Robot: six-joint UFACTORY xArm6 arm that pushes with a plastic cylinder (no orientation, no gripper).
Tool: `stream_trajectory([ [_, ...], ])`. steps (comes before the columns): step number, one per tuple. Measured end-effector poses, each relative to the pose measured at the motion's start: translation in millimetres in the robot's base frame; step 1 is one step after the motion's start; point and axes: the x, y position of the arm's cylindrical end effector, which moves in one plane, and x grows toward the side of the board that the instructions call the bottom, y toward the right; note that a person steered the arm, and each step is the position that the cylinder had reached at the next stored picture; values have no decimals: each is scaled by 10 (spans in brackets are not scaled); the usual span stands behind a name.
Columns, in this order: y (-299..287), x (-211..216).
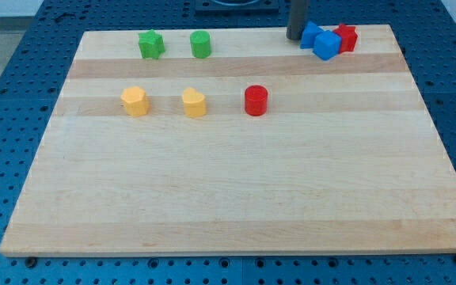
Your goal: Push the green circle towards the top center
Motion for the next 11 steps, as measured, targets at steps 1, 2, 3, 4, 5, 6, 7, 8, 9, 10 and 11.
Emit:
stream_trajectory([
  [1,11,-25],
  [2,-1,-44],
  [3,-400,-132],
  [4,-846,-228],
  [5,-1210,-214],
  [6,-1702,-217],
  [7,-2051,-80],
  [8,-2069,271],
  [9,-2035,419],
  [10,-1950,645],
  [11,-1744,649],
])
